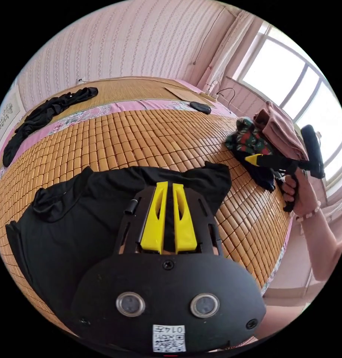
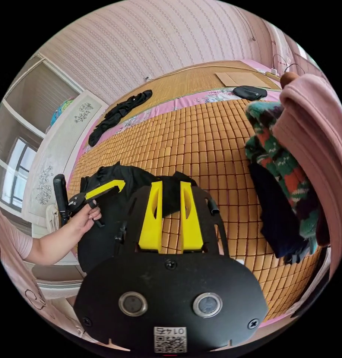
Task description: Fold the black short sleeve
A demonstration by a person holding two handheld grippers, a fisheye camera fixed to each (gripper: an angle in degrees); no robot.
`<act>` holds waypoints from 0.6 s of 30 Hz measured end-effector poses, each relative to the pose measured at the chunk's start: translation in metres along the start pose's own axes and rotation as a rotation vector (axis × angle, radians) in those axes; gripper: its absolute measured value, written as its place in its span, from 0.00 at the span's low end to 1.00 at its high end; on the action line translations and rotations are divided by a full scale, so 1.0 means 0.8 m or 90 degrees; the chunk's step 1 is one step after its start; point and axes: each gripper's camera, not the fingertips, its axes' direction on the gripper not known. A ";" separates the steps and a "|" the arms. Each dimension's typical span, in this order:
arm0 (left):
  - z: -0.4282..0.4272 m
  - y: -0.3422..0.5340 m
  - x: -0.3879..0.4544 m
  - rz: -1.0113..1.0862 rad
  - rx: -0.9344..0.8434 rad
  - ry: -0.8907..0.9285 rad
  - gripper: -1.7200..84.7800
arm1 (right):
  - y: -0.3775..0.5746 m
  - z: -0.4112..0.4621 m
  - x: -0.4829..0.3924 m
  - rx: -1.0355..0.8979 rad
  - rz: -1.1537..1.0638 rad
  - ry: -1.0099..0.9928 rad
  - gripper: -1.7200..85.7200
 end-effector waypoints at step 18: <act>0.159 0.074 0.174 0.218 -0.090 -0.047 0.02 | -0.011 0.078 0.074 -0.065 0.043 -0.029 0.06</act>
